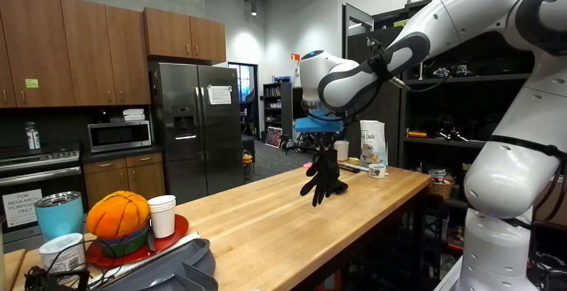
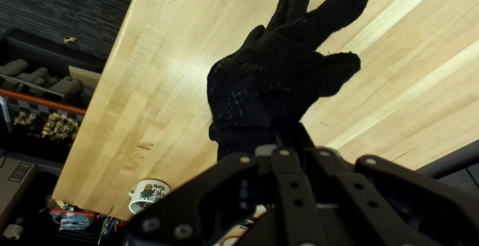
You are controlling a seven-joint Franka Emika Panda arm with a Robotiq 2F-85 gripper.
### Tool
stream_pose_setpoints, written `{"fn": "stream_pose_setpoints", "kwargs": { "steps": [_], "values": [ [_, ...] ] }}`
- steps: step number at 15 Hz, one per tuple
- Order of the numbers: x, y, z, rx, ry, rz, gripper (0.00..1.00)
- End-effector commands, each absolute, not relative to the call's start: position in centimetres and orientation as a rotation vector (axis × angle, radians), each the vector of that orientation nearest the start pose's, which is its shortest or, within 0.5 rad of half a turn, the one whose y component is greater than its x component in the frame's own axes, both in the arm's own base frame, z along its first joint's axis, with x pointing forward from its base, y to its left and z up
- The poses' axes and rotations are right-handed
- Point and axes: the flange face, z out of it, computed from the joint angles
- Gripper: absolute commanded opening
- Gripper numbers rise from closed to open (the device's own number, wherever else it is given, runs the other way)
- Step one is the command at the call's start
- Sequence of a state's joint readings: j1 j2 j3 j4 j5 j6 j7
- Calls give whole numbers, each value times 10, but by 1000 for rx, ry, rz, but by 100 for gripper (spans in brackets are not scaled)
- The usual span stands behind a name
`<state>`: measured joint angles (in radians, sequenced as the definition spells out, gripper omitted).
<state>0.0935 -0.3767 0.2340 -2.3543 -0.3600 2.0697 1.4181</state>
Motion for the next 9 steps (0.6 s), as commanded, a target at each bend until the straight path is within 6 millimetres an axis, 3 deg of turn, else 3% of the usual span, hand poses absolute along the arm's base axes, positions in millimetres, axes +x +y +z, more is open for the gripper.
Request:
{"fn": "stream_pose_setpoints", "kwargs": {
  "steps": [1,5,9],
  "values": [
    [417,118,503,-2928,1439,-511,1],
    [418,110,509,-2987,1175,-253,1],
    [425,79,518,-2937,1104,-130,1]
  ]
}}
